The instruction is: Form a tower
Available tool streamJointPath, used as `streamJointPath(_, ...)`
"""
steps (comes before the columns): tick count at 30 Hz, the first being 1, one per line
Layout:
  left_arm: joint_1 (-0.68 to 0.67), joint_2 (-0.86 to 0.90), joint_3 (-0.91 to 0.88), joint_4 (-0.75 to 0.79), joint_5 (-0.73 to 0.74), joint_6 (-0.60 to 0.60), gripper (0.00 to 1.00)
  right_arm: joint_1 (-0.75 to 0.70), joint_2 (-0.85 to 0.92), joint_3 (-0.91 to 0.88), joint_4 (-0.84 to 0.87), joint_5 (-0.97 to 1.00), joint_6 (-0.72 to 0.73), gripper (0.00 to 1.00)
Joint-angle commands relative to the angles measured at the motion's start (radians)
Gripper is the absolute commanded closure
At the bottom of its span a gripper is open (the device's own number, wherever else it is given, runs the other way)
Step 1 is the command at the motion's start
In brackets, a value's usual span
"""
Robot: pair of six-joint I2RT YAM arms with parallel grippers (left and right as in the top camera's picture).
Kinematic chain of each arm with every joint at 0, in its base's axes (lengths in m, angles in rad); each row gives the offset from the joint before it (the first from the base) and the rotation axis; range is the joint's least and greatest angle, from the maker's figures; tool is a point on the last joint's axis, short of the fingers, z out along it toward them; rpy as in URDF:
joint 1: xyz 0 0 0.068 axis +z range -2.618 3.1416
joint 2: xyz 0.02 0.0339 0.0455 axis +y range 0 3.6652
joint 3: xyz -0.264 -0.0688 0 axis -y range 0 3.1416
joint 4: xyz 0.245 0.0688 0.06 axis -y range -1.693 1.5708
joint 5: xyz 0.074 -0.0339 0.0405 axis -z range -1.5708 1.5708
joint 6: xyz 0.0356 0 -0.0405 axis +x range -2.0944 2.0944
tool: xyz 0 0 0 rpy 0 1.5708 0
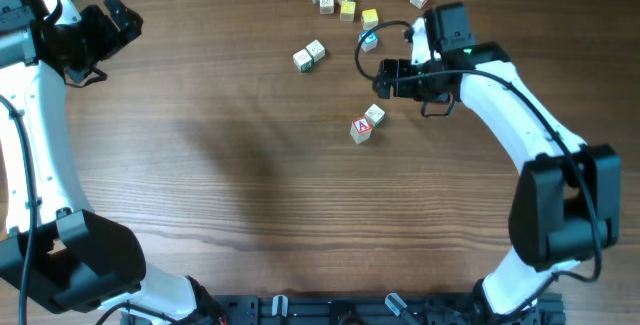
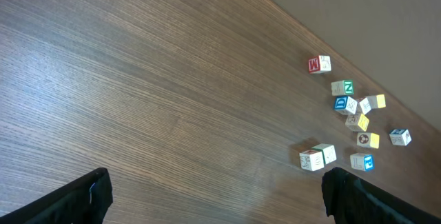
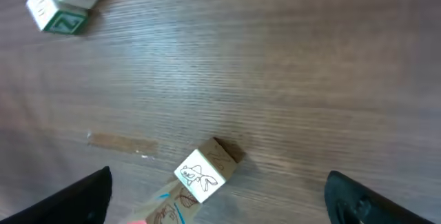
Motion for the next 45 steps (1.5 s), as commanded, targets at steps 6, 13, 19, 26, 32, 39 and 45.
streamJointPath(6,-0.001,0.004,-0.002,0.003,0.001,-0.005,0.0,0.078,0.068,-0.038,0.06,-0.015,0.432,0.07)
streamJointPath(13,-0.001,0.004,-0.002,0.003,0.001,-0.005,0.0,0.089,0.122,-0.038,0.032,0.111,0.61,0.14)
streamJointPath(19,-0.008,0.011,-0.002,0.01,0.001,-0.005,0.0,0.131,0.131,-0.038,0.045,0.113,0.631,0.35)
streamJointPath(26,-0.084,0.015,-0.002,-0.027,0.002,0.008,0.0,0.13,0.132,-0.038,0.003,0.201,0.629,0.6)
streamJointPath(32,-0.243,0.06,-0.002,-0.027,0.001,0.138,0.0,0.096,0.132,-0.038,-0.026,0.216,0.602,0.7)
streamJointPath(39,-0.323,0.249,-0.002,-0.028,0.001,0.161,0.0,0.032,0.13,-0.034,0.017,0.022,0.297,0.75)
streamJointPath(45,-0.323,0.256,-0.002,-0.023,0.001,0.161,0.0,-0.001,0.084,-0.013,-0.002,-0.047,0.117,0.33)
